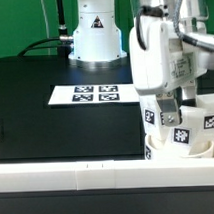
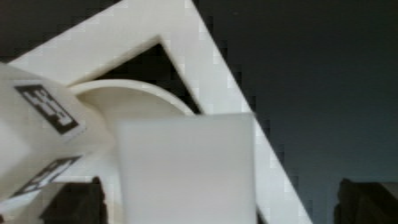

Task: Assemble stool

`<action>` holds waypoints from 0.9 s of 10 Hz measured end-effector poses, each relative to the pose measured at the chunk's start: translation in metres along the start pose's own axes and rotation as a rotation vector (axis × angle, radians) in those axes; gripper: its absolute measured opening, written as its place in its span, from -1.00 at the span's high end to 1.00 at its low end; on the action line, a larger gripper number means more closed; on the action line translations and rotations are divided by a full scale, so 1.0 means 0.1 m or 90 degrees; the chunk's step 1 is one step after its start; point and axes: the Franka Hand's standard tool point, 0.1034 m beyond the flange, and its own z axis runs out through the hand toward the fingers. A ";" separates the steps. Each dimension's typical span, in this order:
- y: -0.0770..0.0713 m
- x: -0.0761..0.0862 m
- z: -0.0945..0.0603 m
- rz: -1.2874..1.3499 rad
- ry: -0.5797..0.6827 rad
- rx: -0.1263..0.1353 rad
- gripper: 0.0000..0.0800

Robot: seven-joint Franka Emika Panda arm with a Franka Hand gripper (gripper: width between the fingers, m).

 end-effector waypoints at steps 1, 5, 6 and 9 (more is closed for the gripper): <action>-0.07 0.01 -0.07 -0.027 -0.004 0.006 -0.62; -0.21 -0.01 -0.26 -0.081 -0.015 0.022 -0.62; -0.19 0.00 -0.23 -0.094 -0.013 0.021 -0.62; -0.15 -0.03 -0.23 -0.215 -0.008 -0.014 -0.62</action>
Offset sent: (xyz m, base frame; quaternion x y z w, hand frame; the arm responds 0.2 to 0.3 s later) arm 0.0006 -0.0052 0.0221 0.0008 -0.0214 -0.0376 0.9991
